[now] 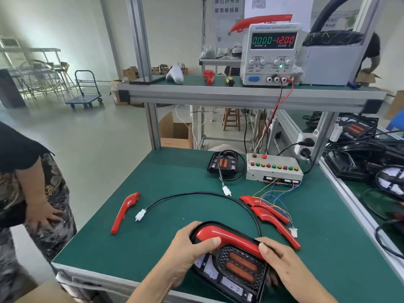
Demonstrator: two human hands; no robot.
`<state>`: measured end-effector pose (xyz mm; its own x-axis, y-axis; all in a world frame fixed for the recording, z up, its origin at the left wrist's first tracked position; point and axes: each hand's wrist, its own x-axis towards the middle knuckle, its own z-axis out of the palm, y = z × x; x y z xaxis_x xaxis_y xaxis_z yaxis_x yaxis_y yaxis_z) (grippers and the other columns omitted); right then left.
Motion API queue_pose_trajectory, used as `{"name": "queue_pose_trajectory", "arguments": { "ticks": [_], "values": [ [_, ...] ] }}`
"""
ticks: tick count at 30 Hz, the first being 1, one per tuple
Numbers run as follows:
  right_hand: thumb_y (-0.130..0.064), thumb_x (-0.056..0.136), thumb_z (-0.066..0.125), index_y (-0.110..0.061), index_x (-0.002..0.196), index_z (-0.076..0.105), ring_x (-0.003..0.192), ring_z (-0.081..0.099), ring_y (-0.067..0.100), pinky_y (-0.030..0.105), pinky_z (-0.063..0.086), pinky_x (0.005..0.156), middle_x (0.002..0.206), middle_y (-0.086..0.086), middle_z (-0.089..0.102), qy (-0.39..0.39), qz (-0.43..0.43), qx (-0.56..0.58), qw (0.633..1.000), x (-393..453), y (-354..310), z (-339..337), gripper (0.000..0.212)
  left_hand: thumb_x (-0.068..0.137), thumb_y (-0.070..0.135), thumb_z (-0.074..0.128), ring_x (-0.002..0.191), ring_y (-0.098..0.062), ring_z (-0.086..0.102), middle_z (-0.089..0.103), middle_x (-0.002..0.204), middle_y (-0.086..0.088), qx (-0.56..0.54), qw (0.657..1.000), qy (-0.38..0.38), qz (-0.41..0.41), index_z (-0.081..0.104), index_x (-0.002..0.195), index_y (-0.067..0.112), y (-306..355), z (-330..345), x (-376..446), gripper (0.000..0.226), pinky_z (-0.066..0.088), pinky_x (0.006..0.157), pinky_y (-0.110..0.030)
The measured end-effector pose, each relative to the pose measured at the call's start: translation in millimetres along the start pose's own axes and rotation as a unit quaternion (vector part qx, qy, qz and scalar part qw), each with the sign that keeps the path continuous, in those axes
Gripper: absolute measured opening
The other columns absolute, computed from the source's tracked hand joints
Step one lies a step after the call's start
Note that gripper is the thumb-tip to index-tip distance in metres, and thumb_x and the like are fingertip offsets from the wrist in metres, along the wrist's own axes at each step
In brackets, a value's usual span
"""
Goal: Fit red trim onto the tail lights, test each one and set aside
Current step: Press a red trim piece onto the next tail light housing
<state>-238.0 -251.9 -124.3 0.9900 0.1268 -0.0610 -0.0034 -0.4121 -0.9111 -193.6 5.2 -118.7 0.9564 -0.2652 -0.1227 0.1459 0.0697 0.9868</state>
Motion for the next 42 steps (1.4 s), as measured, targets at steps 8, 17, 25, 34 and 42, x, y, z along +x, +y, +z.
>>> {"name": "queue_pose_trajectory", "arguments": {
  "ticks": [8,17,25,34,42],
  "values": [
    [-0.062,0.096,0.056,-0.042,0.106,0.074,0.084,0.071,-0.002,0.019,0.051,0.08,0.093,-0.014,0.078,0.023,-0.024,-0.016,0.999,3.5,2.1,8.1,0.029,0.072,0.04,0.093,0.1,-0.031,0.074,0.077,0.104,-0.014,0.037,0.999,-0.017,-0.001,0.075,0.108,0.019,-4.4,-8.7,1.9,0.046,0.058,0.086,-0.032],
    [-0.067,0.094,0.055,-0.043,0.109,0.072,0.09,0.073,0.007,0.025,0.054,0.085,0.098,-0.009,0.078,0.001,-0.042,-0.032,0.999,5.2,-3.1,6.2,0.032,0.059,0.076,0.083,0.071,-0.006,0.067,0.074,0.077,0.007,0.186,0.982,-0.013,-0.003,0.074,0.087,0.022,7.7,-16.0,13.2,0.061,0.051,0.068,-0.019],
    [-0.053,0.093,0.056,-0.046,0.103,0.073,0.061,0.062,-0.001,0.009,0.042,0.061,0.078,-0.009,0.074,0.007,-0.052,-0.03,0.998,3.8,-13.9,5.8,0.021,0.052,0.077,0.087,0.061,-0.005,0.062,0.069,0.069,0.008,0.248,0.969,0.001,-0.001,0.066,0.083,0.022,7.2,-11.4,22.9,0.066,0.052,0.062,-0.02],
    [-0.091,0.078,0.045,-0.037,0.091,0.067,0.067,0.06,0.005,0.023,0.045,0.063,0.083,-0.01,0.07,-0.023,-0.036,-0.183,0.982,15.7,-20.5,-3.7,0.06,0.056,0.076,0.085,0.064,-0.003,0.064,0.071,0.072,0.009,0.27,0.963,0.007,0.007,0.066,0.084,0.024,13.5,-4.4,17.8,0.061,0.054,0.065,-0.022],
    [-0.08,0.088,0.029,-0.028,0.088,0.058,0.083,0.059,0.006,0.027,0.048,0.079,0.083,-0.008,0.063,0.014,-0.068,-0.261,0.963,13.4,-16.7,6.8,0.06,0.078,0.021,0.081,0.098,-0.031,0.07,0.073,0.113,-0.025,0.034,0.995,-0.078,-0.044,0.068,0.118,-0.004,15.9,-21.7,6.0,0.049,0.056,0.093,-0.039]
  ]
}}
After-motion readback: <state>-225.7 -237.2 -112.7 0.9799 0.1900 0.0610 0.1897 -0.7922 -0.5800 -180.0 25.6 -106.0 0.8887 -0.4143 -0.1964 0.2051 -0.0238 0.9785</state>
